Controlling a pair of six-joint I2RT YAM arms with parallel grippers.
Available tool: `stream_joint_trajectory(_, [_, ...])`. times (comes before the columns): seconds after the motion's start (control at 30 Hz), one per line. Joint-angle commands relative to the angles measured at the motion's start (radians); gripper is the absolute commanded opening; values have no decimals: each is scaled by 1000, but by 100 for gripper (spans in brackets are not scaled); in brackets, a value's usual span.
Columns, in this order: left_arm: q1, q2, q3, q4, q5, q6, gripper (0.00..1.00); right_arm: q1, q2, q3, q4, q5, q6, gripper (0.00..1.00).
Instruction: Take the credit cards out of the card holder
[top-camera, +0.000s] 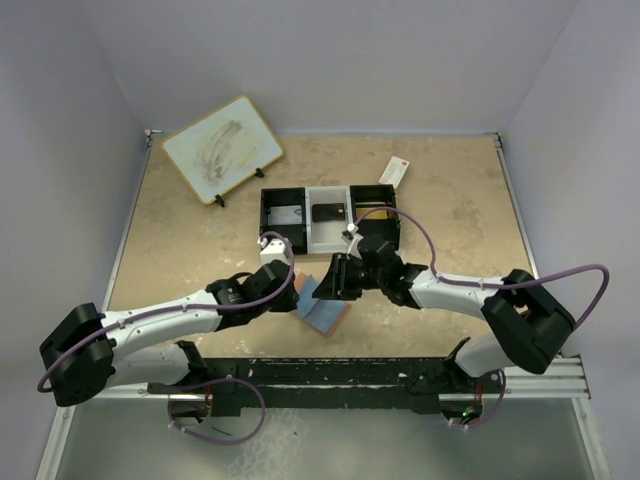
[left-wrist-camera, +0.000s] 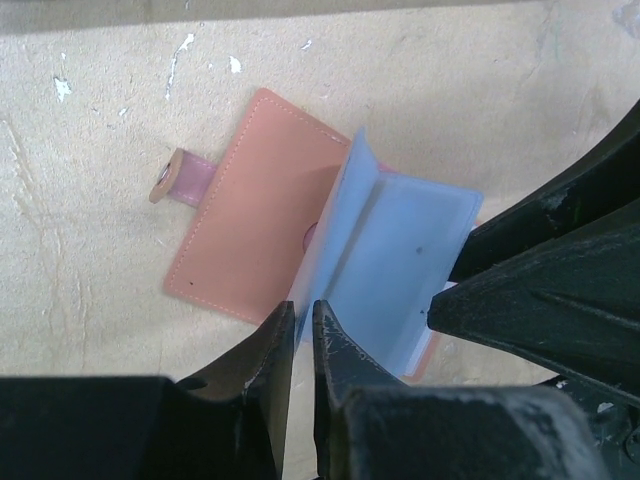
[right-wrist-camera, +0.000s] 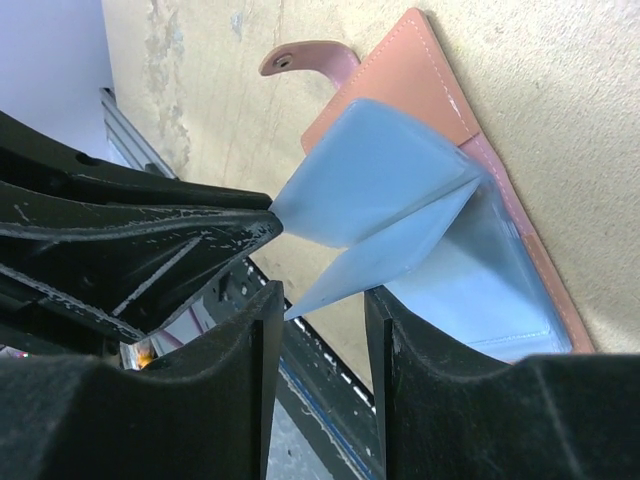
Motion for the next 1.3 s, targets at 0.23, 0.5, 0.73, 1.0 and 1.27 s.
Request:
stream_joint_trajectory(0.23, [-6, 2, -16, -1, -14, -27, 2, 5, 107, 127, 53, 21, -7, 42])
stream_joint_trajectory(0.5, [-6, -7, -48, -5, 11, -63, 0, 13, 229, 222, 54, -34, -38, 44])
stream_joint_trajectory(0.73, [-15, -85, -130, 28, 36, -162, 0, 15, 167, 195, 2, 24, -51, 46])
stream_joint_trajectory(1.0, [-15, -216, -63, -244, -173, -191, 37, 19, 92, 93, 27, 45, -14, 46])
stream_joint_trajectory(1.27, [-15, -186, 41, -170, -159, -94, 44, 36, 81, 20, 118, 52, 51, 43])
